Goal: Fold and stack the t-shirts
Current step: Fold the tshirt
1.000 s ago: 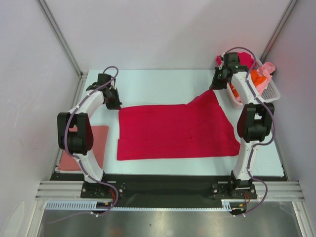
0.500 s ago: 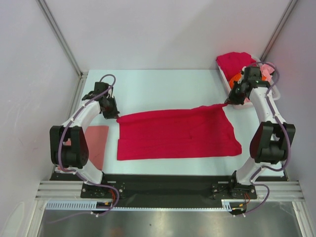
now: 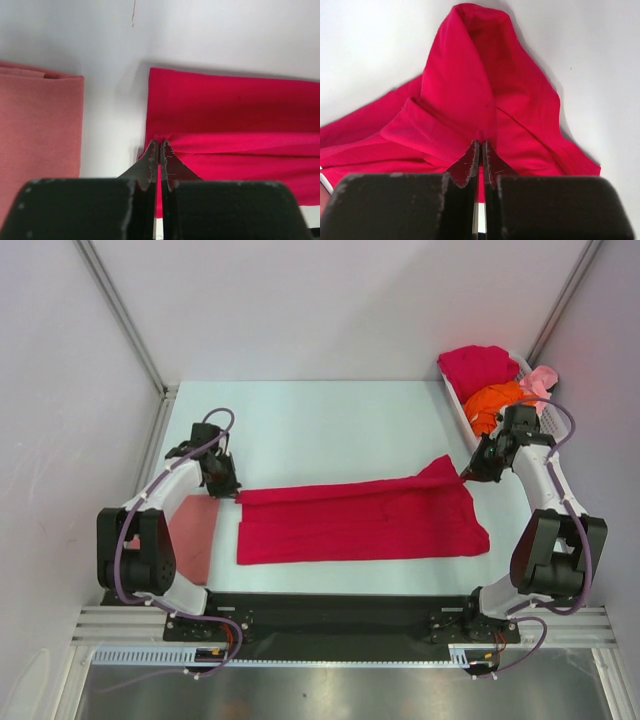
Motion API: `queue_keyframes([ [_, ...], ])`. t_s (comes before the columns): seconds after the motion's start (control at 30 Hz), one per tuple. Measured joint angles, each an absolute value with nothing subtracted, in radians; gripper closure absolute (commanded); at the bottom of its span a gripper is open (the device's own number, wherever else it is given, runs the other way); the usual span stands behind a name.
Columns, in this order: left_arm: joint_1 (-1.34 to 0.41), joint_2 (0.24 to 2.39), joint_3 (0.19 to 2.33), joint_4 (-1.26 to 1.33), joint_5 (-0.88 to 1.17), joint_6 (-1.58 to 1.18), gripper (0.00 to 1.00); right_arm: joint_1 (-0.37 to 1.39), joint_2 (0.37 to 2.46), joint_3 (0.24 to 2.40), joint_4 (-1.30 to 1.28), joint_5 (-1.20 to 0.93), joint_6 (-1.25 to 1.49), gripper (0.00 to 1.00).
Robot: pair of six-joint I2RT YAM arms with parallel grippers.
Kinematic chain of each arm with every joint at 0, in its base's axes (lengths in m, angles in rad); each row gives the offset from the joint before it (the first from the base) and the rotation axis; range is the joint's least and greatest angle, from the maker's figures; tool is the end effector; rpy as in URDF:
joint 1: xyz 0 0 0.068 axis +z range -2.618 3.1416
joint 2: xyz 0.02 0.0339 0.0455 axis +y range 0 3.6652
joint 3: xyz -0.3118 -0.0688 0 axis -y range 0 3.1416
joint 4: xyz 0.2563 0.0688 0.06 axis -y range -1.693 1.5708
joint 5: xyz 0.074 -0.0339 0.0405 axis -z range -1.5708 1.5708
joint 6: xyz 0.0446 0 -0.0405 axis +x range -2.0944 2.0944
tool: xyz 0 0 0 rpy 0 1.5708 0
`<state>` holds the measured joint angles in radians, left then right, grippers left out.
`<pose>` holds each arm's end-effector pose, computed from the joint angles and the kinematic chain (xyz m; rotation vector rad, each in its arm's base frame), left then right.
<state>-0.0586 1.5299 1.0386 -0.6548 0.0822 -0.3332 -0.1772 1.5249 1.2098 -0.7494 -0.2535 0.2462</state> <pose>0.3096 -0.0218 0.2491 -0.3499 2.7097 -0.2249 0.3217 -0.0462 0.3001 0.4666 2.5824 0.3574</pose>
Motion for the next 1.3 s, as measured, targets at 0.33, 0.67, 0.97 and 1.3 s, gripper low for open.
queue_keyframes([
  [0.33,-0.059,1.524,0.981,-0.634,0.091,-0.358,1.0,-0.206,1.473,1.115,-0.731,-0.26,0.252,1.0],
  [0.67,-0.059,1.524,0.973,-0.618,0.093,-0.366,1.0,-0.209,1.396,1.023,-0.727,-0.26,0.278,1.0],
  [0.97,-0.059,1.524,0.96,-0.612,0.091,-0.366,1.0,-0.212,1.28,0.939,-0.722,-0.259,0.325,1.0],
  [1.3,-0.059,1.524,0.955,-0.609,0.085,-0.366,1.0,-0.214,1.227,0.876,-0.722,-0.255,0.349,1.0],
])
